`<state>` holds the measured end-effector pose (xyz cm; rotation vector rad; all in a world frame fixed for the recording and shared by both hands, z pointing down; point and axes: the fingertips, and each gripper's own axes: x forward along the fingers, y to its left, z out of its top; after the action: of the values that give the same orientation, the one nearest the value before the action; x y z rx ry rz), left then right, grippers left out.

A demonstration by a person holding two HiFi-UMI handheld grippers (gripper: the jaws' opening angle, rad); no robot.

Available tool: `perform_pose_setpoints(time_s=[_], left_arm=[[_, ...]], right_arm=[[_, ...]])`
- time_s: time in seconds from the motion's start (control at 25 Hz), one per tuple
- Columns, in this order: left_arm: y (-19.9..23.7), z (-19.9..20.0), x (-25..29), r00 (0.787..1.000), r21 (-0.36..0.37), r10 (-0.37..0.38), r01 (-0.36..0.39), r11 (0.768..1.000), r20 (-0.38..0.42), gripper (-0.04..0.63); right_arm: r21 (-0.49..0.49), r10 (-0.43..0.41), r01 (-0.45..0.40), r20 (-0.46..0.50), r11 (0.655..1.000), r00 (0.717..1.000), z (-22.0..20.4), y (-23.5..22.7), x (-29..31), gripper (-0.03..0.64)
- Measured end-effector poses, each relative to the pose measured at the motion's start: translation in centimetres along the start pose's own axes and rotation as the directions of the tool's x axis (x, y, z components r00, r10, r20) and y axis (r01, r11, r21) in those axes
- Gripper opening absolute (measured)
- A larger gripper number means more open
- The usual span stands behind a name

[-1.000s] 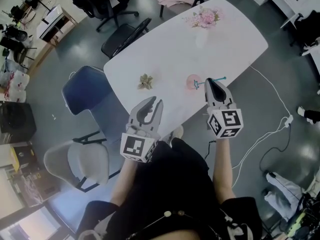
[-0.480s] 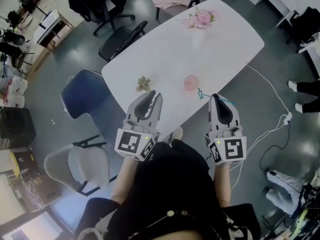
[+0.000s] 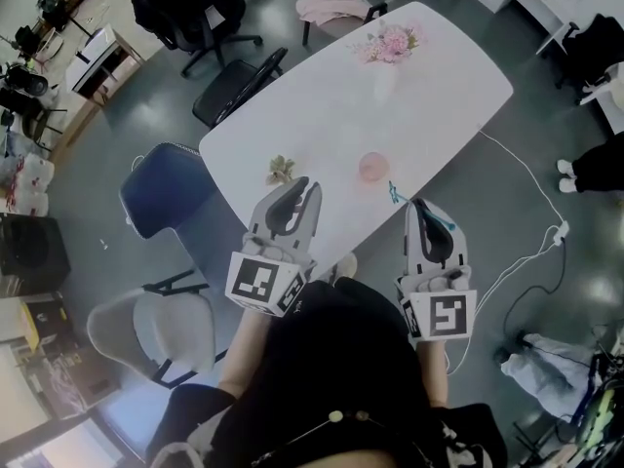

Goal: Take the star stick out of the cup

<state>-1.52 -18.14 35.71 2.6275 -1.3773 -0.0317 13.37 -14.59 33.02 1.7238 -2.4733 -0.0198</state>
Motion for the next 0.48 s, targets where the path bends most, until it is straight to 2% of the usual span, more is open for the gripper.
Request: perform_pose_setpoints(time_s=[0.32, 0.48], left_arm=[[-0.07, -0.09, -0.06, 1.0, 0.001, 0.004, -0.004, 1.0, 0.0, 0.063], [0.11, -0.16, -0.11, 1.0, -0.002, 0.013, -0.013, 1.0, 0.002, 0.063]], right_arm=[[-0.033, 0.003, -0.003, 0.013, 0.999, 1.0, 0.83, -0.02, 0.06, 0.017], [-0.008, 0.006, -0.006, 0.01, 1.0, 1.0, 0.78, 0.04, 0.15, 0.017]])
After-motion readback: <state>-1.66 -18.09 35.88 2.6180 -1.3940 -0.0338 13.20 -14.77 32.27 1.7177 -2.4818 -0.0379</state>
